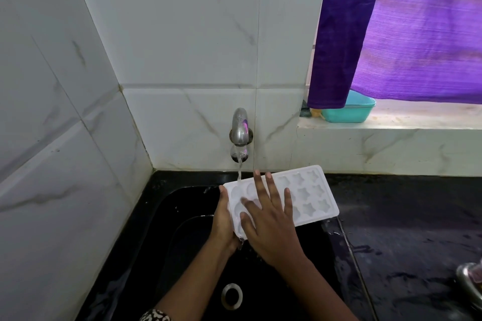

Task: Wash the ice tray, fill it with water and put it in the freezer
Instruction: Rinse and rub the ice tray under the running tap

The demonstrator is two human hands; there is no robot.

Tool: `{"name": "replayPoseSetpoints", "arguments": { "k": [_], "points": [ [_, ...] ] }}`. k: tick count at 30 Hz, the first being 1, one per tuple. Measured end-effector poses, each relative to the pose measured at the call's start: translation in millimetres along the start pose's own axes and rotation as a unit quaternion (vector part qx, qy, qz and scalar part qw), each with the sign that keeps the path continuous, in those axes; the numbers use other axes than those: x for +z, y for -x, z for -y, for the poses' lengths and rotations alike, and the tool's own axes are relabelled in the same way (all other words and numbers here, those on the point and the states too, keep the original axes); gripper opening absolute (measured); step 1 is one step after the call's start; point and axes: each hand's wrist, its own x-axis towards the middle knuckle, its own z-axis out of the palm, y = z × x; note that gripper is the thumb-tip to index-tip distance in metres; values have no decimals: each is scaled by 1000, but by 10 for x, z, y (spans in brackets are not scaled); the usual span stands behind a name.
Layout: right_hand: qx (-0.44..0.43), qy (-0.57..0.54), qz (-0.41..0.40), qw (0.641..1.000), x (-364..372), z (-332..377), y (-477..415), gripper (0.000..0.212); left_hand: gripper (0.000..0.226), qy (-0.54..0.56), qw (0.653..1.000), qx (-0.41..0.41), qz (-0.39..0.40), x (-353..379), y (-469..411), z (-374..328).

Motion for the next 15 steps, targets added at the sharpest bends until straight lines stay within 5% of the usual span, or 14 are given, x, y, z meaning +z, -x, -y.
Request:
{"name": "replayPoseSetpoints", "arguments": {
  "k": [4,15],
  "points": [
    [-5,-22,-41,999,-31,-18,71,31,85,4,1000,-6,2,40,-38,-27],
    [-20,11,73,997,136,-41,-134,32,76,-13,999,36,-22,93,-123,-112]
  ]
}}
